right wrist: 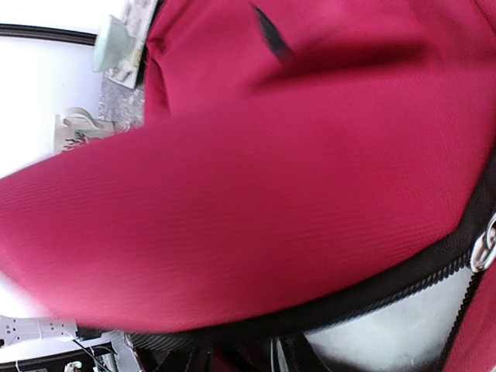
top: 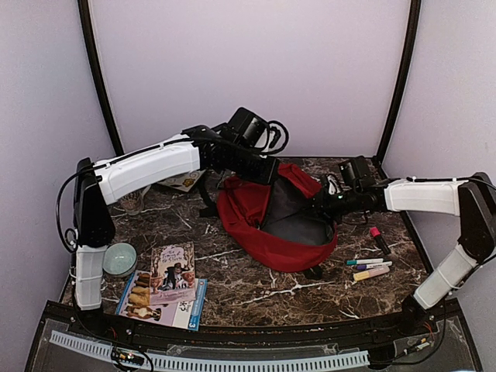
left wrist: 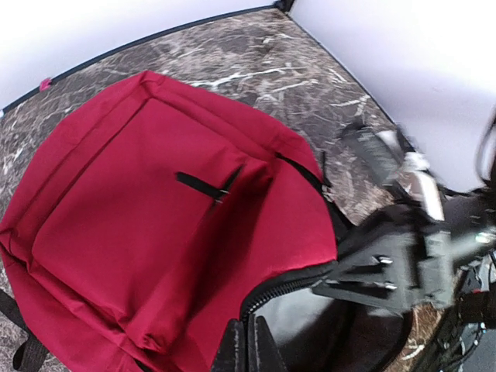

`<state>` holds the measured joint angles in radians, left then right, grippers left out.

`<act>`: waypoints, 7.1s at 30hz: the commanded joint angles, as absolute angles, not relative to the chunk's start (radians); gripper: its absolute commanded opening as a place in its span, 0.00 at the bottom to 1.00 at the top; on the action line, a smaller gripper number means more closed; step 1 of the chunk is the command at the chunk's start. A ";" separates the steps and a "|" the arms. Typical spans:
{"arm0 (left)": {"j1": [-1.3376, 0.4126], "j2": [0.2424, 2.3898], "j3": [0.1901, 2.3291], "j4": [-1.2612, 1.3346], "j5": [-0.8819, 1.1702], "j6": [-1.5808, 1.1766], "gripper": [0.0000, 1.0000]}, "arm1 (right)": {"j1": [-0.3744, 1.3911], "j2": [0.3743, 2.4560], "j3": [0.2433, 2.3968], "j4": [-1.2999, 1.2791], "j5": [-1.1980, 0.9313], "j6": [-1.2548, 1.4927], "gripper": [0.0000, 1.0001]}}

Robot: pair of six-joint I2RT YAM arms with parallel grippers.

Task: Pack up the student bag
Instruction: Place the largest pocket of the bag in the student bag, then pick up the book from the book, then pass from the left arm to the right

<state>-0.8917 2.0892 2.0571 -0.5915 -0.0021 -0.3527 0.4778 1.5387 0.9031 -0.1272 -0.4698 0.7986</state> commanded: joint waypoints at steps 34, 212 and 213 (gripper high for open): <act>-0.778 1.747 1.724 -0.762 -0.249 -0.387 0.86 | 0.480 1.228 0.996 -0.644 -0.387 0.484 0.33; -1.075 1.613 1.777 -0.684 0.387 -0.021 0.02 | 0.576 1.048 0.969 -0.385 -0.942 -0.372 0.00; -1.075 1.617 1.788 -0.689 0.363 -0.024 0.06 | 0.575 1.040 0.968 -0.384 -0.936 -0.366 0.00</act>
<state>-1.0695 1.6028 1.7329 -0.7250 0.3820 -0.0368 0.5819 1.0752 0.9794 -0.4633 -0.9386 -0.4152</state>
